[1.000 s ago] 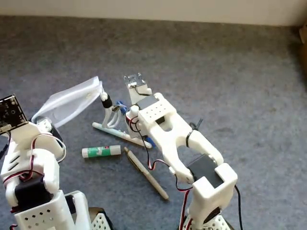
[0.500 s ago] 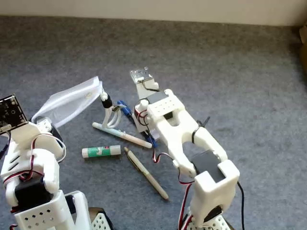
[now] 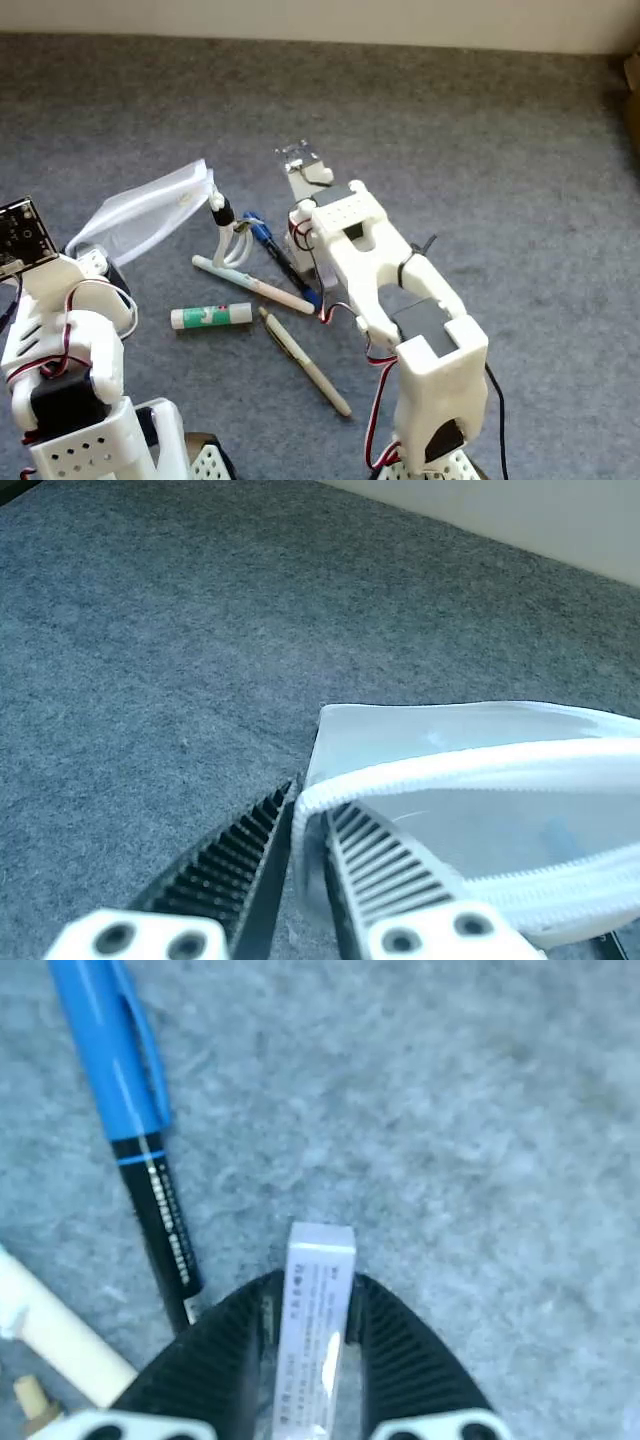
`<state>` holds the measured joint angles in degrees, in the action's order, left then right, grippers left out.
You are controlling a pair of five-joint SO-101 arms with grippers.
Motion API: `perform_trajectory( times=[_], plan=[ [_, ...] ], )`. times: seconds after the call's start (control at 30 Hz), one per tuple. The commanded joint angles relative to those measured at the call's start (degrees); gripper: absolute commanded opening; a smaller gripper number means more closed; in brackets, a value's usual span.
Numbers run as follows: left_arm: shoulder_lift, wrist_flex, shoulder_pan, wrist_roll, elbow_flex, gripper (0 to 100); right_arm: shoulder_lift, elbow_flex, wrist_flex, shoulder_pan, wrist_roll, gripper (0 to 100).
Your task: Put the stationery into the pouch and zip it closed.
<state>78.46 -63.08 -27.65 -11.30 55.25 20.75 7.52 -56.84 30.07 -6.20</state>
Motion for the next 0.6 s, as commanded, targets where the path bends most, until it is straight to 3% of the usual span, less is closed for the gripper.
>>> perform_trajectory(
  times=[0.0,0.37,0.57],
  plan=[
    [-0.31,-0.18,1.36,-0.53,-2.07,1,-3.12,-2.86,-5.41,-0.92,-1.49,0.5],
    [-0.84,0.18,10.77,-0.53,-5.76,1,-35.21,7.16,-8.84,-3.82,-1.41,0.5],
    [-0.92,0.09,13.93,-0.62,-9.98,1,-52.0,13.76,-3.38,-0.31,5.54,0.5]
  ],
)
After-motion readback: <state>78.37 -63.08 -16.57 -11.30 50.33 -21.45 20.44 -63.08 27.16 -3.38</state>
